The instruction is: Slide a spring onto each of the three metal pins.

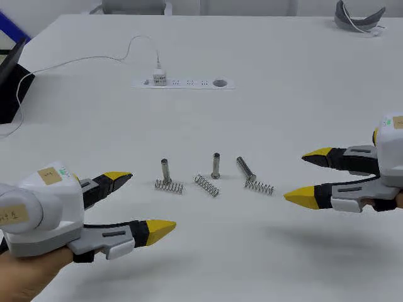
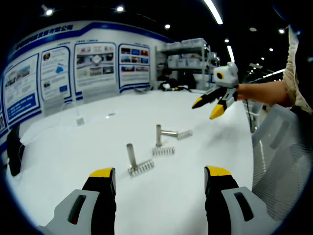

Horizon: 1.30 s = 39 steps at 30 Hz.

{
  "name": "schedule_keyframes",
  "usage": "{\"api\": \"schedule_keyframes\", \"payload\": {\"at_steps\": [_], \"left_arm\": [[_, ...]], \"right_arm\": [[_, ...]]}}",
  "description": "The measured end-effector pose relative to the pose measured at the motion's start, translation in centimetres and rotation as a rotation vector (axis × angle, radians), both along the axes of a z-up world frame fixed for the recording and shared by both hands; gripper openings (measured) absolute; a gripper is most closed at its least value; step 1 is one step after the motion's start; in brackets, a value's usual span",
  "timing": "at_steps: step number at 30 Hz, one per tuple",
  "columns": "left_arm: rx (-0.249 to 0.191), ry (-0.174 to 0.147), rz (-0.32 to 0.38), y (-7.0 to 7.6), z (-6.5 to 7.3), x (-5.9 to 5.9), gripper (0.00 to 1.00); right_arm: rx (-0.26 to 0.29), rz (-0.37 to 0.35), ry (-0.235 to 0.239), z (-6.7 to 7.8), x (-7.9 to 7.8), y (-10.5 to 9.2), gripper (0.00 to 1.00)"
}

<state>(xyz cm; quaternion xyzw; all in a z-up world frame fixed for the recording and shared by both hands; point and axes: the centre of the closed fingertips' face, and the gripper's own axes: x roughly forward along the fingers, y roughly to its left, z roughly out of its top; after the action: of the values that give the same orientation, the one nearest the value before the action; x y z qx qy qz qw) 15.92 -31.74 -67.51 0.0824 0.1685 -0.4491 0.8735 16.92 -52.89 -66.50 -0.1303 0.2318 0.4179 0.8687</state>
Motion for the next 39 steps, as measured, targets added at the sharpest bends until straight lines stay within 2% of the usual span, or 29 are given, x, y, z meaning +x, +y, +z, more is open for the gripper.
{"api": "schedule_keyframes", "payload": {"at_steps": [11, 18, 28, 35, 39], "left_arm": [[-0.003, -0.004, 0.001, 0.1, 0.2, -0.1, 0.74], [-0.004, -0.008, 0.003, 0.1, 0.4, -0.4, 0.74], [-0.015, -0.004, -0.006, -0.4, 0.2, -0.6, 0.73], [-0.022, -0.005, -0.004, -0.1, 0.3, -0.6, 0.73], [-0.023, 0.0, -0.004, 0.0, 0.2, -0.6, 0.72]], "right_arm": [[-0.047, 0.003, 0.008, 0.8, 2.4, 1.4, 0.49], [-0.072, -0.01, 0.026, 0.4, 3.7, 2.4, 0.46], [-0.111, -0.058, 0.071, -0.5, 6.0, 4.4, 0.36], [-0.146, -0.102, 0.116, -2.0, 7.3, 5.3, 0.31], [-0.159, -0.156, 0.161, -3.2, 8.0, 5.5, 0.28]]}}
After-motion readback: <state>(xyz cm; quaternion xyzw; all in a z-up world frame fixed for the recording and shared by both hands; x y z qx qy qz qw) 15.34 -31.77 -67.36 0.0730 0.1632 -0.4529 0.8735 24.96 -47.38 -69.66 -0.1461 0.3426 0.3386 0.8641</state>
